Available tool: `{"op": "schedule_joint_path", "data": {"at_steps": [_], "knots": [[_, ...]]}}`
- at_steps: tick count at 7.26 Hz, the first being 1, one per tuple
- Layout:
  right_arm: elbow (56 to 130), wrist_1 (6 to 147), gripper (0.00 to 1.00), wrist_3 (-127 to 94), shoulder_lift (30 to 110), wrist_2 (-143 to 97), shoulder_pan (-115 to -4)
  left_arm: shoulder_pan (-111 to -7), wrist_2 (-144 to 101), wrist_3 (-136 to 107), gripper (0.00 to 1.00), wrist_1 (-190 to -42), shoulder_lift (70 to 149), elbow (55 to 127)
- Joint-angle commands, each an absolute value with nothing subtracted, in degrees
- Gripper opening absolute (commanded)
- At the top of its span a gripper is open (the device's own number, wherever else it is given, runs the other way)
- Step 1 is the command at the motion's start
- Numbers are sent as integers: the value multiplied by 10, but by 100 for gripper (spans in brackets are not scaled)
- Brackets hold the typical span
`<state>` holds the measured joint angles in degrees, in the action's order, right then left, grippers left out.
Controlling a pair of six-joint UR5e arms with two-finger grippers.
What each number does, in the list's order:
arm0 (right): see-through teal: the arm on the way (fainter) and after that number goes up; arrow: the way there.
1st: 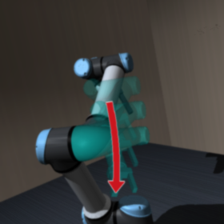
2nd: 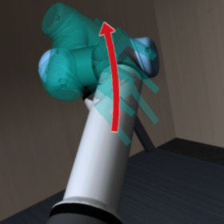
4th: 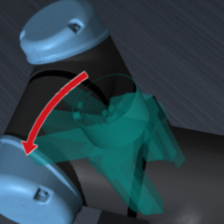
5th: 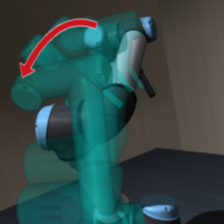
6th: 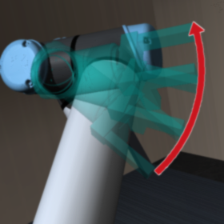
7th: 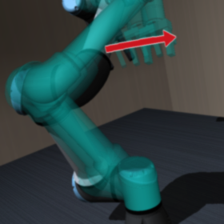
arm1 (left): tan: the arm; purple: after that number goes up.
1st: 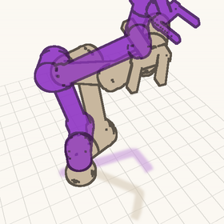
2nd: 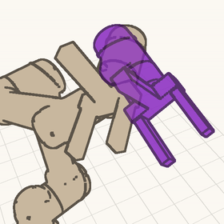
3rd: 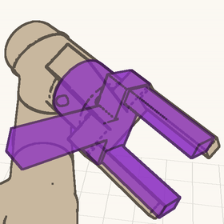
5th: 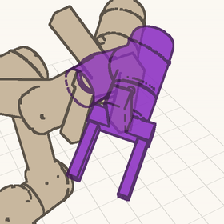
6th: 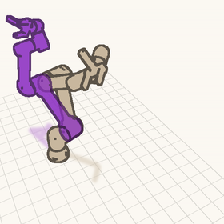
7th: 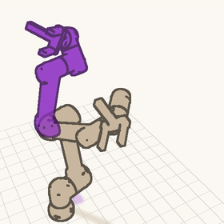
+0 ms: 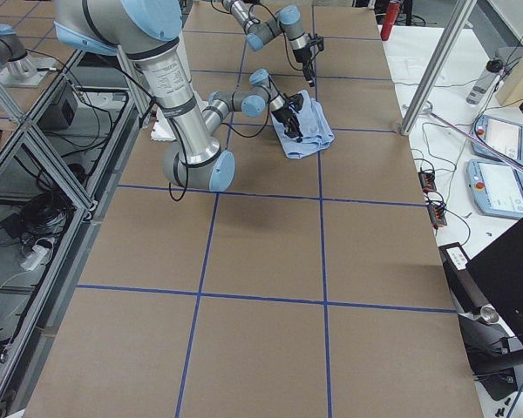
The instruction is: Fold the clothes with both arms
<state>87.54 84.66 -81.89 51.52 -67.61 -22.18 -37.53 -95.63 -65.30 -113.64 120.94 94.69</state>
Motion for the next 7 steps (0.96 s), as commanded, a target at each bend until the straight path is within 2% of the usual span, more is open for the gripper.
{"op": "schedule_joint_path", "data": {"at_steps": [1, 3, 5, 7], "knots": [[875, 847, 0, -818, 510, -678, -242, -375, -956, -654, 100, -1136, 1209, 948], [868, 850, 0, -816, 496, -679, -271, -375, -956, -654, 100, -1136, 1209, 949], [770, 848, 0, -821, 431, -680, -292, -375, -956, -654, 100, -1136, 1209, 949], [739, 848, 0, -820, 410, -682, -302, -374, -956, -654, 100, -1136, 1209, 948]]}}
